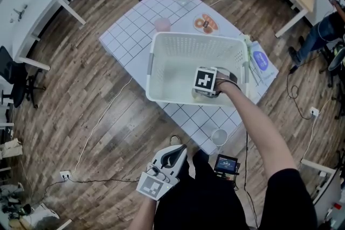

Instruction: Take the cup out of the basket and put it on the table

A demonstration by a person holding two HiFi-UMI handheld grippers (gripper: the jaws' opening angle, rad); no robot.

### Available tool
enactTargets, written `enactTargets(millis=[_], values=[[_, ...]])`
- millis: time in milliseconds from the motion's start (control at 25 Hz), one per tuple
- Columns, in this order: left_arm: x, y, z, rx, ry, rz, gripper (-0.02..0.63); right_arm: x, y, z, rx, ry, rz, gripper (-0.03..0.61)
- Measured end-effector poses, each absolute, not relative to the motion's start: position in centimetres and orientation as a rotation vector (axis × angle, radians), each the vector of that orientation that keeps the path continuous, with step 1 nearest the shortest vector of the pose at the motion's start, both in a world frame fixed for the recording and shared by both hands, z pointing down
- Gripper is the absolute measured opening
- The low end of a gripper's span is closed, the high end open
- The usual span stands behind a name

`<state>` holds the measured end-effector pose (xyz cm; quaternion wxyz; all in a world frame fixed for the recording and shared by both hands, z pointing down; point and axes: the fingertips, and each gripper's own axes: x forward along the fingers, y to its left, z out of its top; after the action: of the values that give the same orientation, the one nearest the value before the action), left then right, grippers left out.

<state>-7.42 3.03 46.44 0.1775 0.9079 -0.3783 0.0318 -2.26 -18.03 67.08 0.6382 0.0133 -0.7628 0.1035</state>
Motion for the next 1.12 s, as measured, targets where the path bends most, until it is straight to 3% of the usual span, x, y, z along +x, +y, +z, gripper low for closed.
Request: enactTargets(millis=[640, 1120], values=[[-7.0, 3.3, 46.1, 2.582, -1.063, 0.091, 0.008, -1.5, -18.8, 66.2, 0.088, -1.732, 0.247, 0.029], [-6.4, 3.9, 44.3, 2.64, -1.057, 0.066, 0.008, -1.6, -20.5, 60.7, 0.196, -1.778, 0.203, 0.029]])
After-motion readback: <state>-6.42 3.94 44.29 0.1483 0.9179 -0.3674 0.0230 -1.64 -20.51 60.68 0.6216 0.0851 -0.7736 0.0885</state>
